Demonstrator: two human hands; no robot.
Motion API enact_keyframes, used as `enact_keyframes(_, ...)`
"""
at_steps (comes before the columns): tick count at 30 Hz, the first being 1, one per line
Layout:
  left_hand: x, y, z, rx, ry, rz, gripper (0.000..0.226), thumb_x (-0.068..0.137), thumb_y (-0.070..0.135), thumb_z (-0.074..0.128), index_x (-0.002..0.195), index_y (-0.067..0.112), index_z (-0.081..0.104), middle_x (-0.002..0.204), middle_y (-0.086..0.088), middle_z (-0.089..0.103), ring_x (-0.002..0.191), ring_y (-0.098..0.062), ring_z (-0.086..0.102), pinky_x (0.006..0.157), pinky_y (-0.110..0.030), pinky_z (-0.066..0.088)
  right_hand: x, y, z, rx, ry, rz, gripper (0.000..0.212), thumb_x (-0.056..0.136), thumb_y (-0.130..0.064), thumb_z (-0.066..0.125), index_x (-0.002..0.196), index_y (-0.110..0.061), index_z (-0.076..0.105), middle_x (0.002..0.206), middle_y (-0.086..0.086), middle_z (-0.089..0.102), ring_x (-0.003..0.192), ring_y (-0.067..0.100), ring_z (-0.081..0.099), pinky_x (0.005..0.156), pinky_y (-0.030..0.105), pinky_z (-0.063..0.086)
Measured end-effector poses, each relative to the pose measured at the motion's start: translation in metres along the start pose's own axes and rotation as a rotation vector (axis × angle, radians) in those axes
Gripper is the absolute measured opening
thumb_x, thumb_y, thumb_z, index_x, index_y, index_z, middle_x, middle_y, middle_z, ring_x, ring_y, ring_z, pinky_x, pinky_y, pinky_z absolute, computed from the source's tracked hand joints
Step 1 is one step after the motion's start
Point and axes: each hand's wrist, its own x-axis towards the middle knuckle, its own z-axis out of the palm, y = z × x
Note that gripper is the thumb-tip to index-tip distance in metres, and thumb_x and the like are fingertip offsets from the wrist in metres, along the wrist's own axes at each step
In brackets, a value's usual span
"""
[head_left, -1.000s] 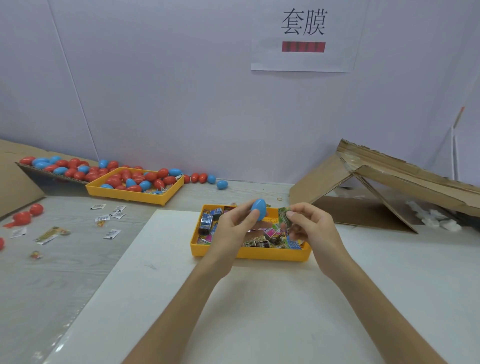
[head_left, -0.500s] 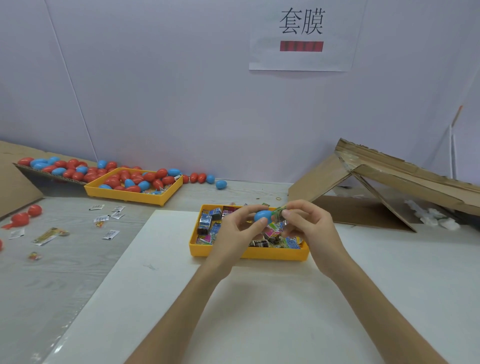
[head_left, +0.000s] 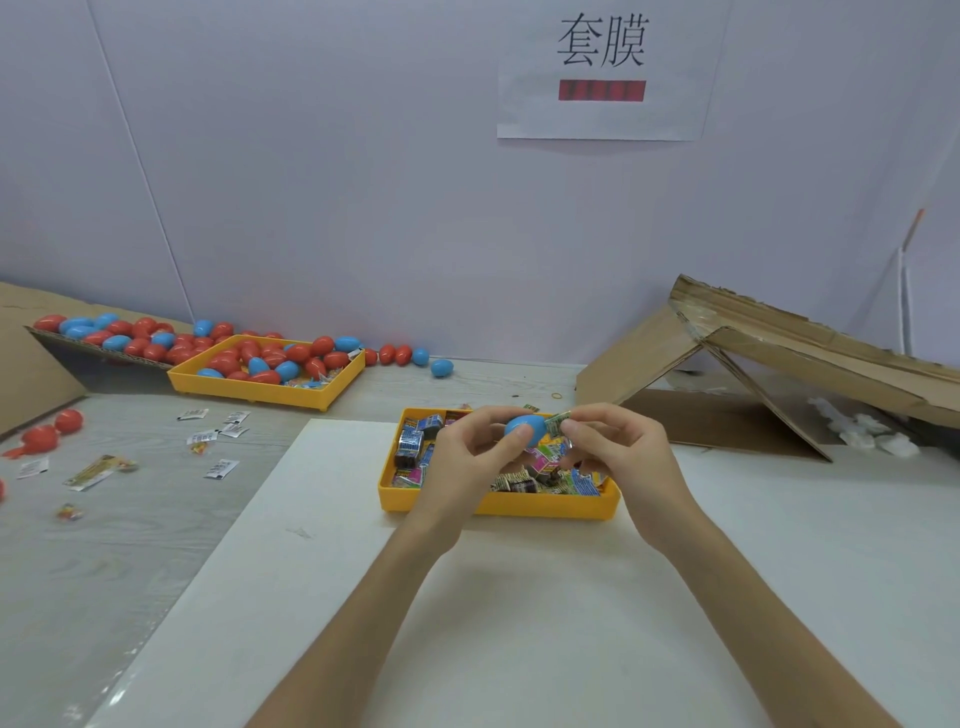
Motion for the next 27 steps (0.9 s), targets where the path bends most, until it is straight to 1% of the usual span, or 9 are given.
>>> enact_keyframes(5, -0.001, 0.001, 0.001, 0.01, -0.017, 0.003, 0.024, 0.094, 0.021, 0.069, 0.117, 0.015, 0.07, 0.097, 0.002, 0.077, 0.087, -0.018, 0.075, 0.076, -0.022, 0.058, 0.001, 0.002, 0.001, -0.01, -0.001, 0.011, 0.015, 0.079, -0.027, 0.075, 0.093, -0.02, 0.077, 0.083, 0.005, 0.077, 0.068, 0.016, 0.072, 0.061, 0.021, 0.055)
enact_keyframes(7, -0.001, 0.001, 0.001, 0.009, -0.005, 0.001, 0.021, 0.093, 0.021, 0.07, 0.114, 0.017, 0.069, 0.096, 0.002, 0.077, 0.086, -0.019, 0.076, 0.075, -0.022, 0.059, 0.001, 0.002, 0.001, -0.023, 0.002, 0.019, 0.016, 0.08, -0.027, 0.075, 0.094, -0.02, 0.077, 0.085, 0.004, 0.077, 0.069, 0.015, 0.072, 0.061, 0.021, 0.056)
enact_keyframes(11, -0.002, 0.002, 0.0, -0.024, 0.011, -0.005, 0.014, 0.092, 0.019, 0.071, 0.106, 0.021, 0.068, 0.093, 0.002, 0.078, 0.083, -0.019, 0.076, 0.074, -0.022, 0.059, 0.003, 0.005, 0.001, -0.04, -0.002, 0.041, 0.011, 0.09, -0.017, 0.072, 0.1, -0.02, 0.075, 0.088, 0.003, 0.077, 0.075, 0.016, 0.073, 0.064, 0.024, 0.056)
enact_keyframes(16, -0.002, 0.004, 0.001, -0.079, 0.033, -0.008, 0.016, 0.09, 0.014, 0.073, 0.106, 0.016, 0.071, 0.094, -0.002, 0.079, 0.085, -0.021, 0.076, 0.073, -0.021, 0.058, 0.001, 0.005, 0.003, 0.027, -0.011, 0.032, 0.013, 0.093, -0.011, 0.069, 0.1, -0.02, 0.075, 0.09, 0.005, 0.078, 0.08, 0.021, 0.076, 0.063, 0.02, 0.056)
enact_keyframes(18, -0.002, 0.004, 0.002, -0.093, 0.04, -0.013, 0.018, 0.089, 0.013, 0.074, 0.107, 0.015, 0.072, 0.095, -0.002, 0.079, 0.087, -0.022, 0.076, 0.074, -0.021, 0.058, 0.0, 0.005, 0.004, 0.046, -0.004, 0.003, 0.013, 0.094, -0.01, 0.067, 0.1, -0.017, 0.076, 0.092, 0.007, 0.078, 0.083, 0.024, 0.076, 0.068, 0.023, 0.058)
enact_keyframes(20, -0.002, 0.004, 0.003, -0.108, 0.048, -0.023, 0.018, 0.088, 0.014, 0.074, 0.106, 0.017, 0.073, 0.095, 0.004, 0.079, 0.089, -0.022, 0.076, 0.073, -0.02, 0.058, -0.001, 0.004, 0.006, 0.044, 0.014, -0.045, 0.015, 0.095, -0.009, 0.064, 0.099, -0.016, 0.076, 0.091, 0.007, 0.078, 0.081, 0.023, 0.076, 0.069, 0.024, 0.058)
enact_keyframes(23, -0.001, 0.003, 0.003, -0.162, 0.048, -0.049, 0.017, 0.088, 0.015, 0.074, 0.105, 0.017, 0.075, 0.094, 0.016, 0.077, 0.089, -0.025, 0.076, 0.074, -0.021, 0.058, -0.004, 0.003, 0.01, -0.03, 0.054, -0.169, 0.023, 0.096, -0.003, 0.062, 0.093, -0.022, 0.076, 0.082, -0.002, 0.077, 0.07, 0.011, 0.072, 0.065, 0.019, 0.055)
enact_keyframes(25, -0.002, 0.005, 0.003, -0.214, 0.048, -0.07, 0.024, 0.082, 0.023, 0.076, 0.105, 0.017, 0.075, 0.095, 0.012, 0.077, 0.091, -0.027, 0.076, 0.074, -0.021, 0.058, -0.006, 0.002, 0.012, -0.099, 0.075, -0.258, 0.027, 0.095, 0.001, 0.063, 0.091, -0.023, 0.075, 0.079, -0.009, 0.074, 0.067, 0.004, 0.065, 0.065, 0.017, 0.052)
enact_keyframes(27, -0.002, 0.006, 0.003, -0.258, 0.047, -0.085, 0.031, 0.077, 0.028, 0.076, 0.106, 0.018, 0.075, 0.099, -0.001, 0.078, 0.091, -0.028, 0.076, 0.075, -0.022, 0.059, -0.007, 0.003, 0.013, -0.126, 0.087, -0.31, 0.026, 0.094, 0.004, 0.063, 0.092, -0.02, 0.075, 0.076, -0.013, 0.072, 0.064, 0.004, 0.063, 0.063, 0.017, 0.051)
